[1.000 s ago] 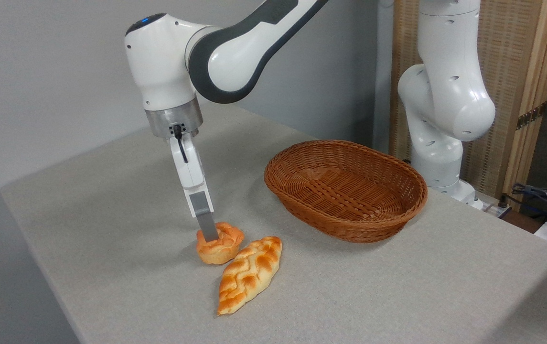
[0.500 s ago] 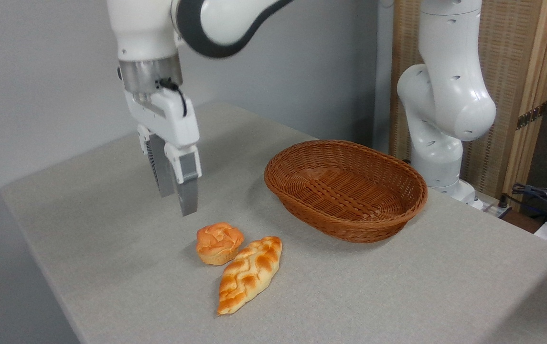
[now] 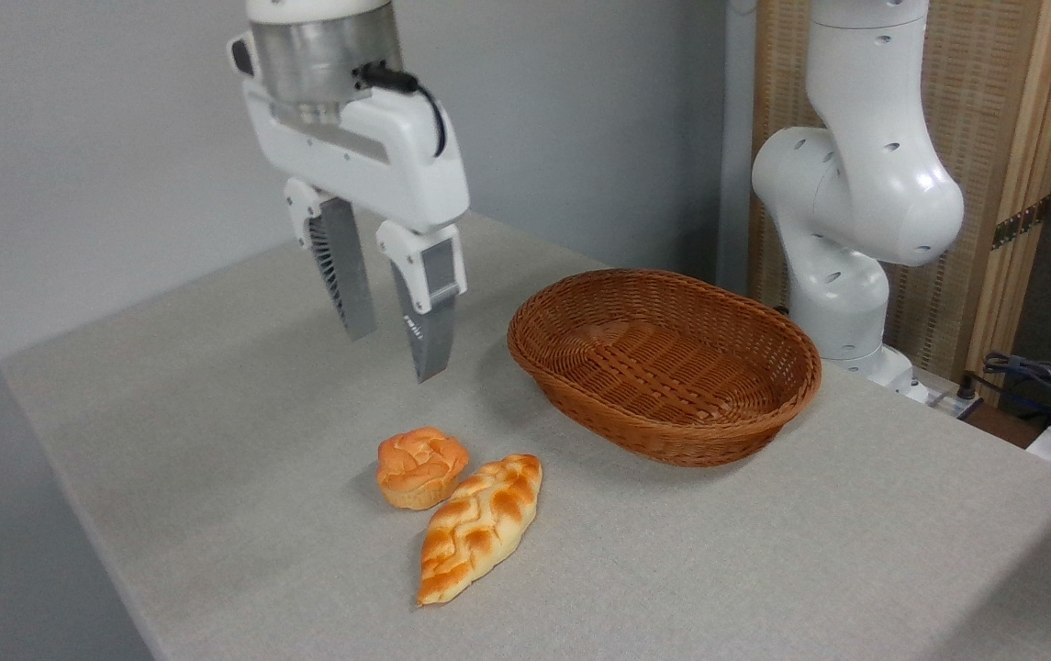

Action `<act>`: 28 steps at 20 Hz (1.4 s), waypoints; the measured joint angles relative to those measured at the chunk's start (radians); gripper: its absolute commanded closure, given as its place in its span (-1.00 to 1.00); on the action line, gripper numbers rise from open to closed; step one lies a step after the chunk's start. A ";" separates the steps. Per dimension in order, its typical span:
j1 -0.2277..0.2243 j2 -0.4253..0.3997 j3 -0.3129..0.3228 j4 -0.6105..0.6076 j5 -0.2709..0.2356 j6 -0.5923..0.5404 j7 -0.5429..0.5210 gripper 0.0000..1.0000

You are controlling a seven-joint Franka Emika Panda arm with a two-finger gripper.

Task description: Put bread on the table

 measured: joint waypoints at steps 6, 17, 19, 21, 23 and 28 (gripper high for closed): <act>0.017 -0.002 -0.013 0.019 -0.009 -0.034 0.023 -1.00; 0.048 0.001 -0.076 0.018 -0.009 -0.035 0.023 -1.00; 0.050 0.001 -0.082 0.017 -0.009 -0.037 0.023 -1.00; 0.051 0.001 -0.094 0.013 -0.009 -0.038 0.023 -1.00; 0.051 0.001 -0.102 0.009 -0.009 -0.038 0.023 -1.00; 0.051 0.001 -0.104 0.007 -0.009 -0.038 0.023 -1.00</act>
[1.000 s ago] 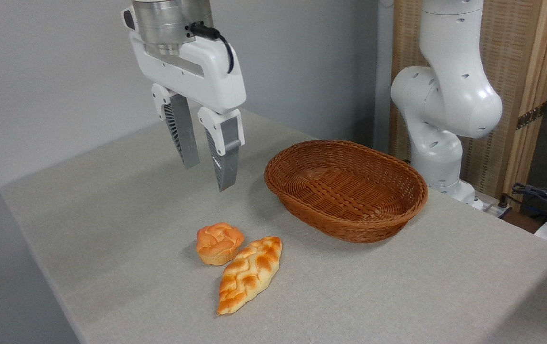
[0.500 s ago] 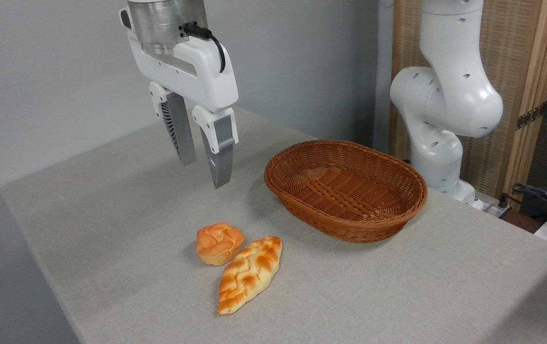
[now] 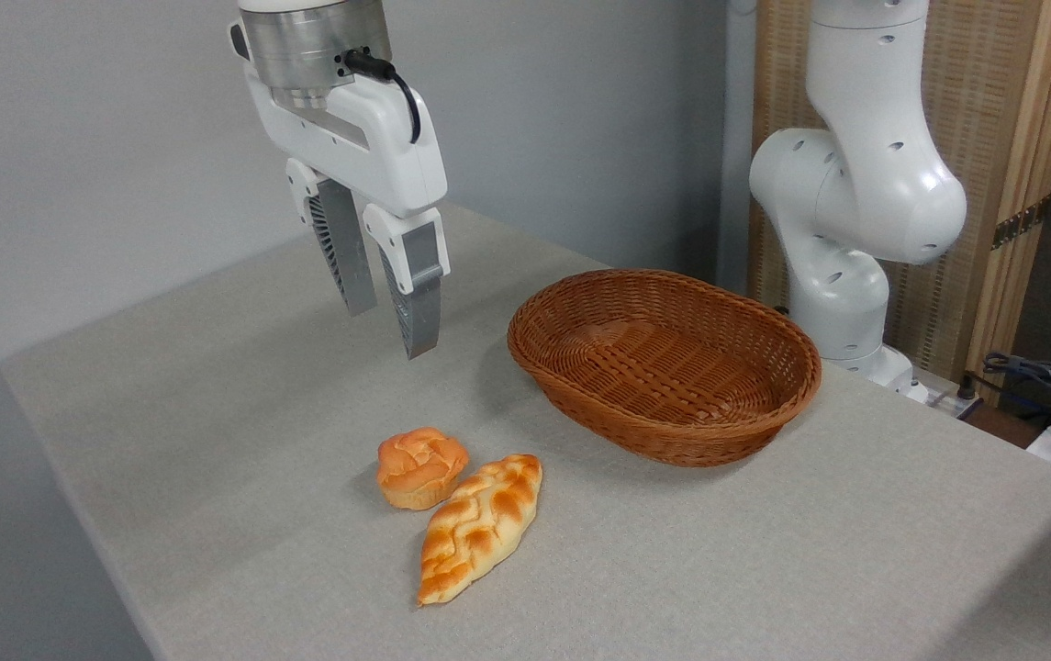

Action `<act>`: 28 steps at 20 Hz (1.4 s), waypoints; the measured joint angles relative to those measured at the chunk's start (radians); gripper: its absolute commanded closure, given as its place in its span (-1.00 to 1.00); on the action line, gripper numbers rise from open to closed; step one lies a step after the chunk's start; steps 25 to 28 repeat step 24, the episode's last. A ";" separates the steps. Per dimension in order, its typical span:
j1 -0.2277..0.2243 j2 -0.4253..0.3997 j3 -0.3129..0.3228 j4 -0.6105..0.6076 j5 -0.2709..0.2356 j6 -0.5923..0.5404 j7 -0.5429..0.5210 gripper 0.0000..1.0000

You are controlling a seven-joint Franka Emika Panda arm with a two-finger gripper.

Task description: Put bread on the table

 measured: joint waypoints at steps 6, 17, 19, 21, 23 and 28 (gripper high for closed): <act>0.004 -0.001 0.000 0.000 0.000 0.000 0.000 -1.00; 0.035 -0.011 -0.003 -0.002 0.000 0.000 0.005 -1.00; 0.035 -0.011 -0.007 -0.003 0.000 0.000 0.005 -1.00; 0.035 -0.011 -0.009 -0.003 0.000 0.000 0.005 -1.00; 0.039 -0.011 -0.009 -0.003 0.000 0.000 0.005 -1.00; 0.040 -0.011 -0.008 -0.003 0.000 0.000 0.005 -1.00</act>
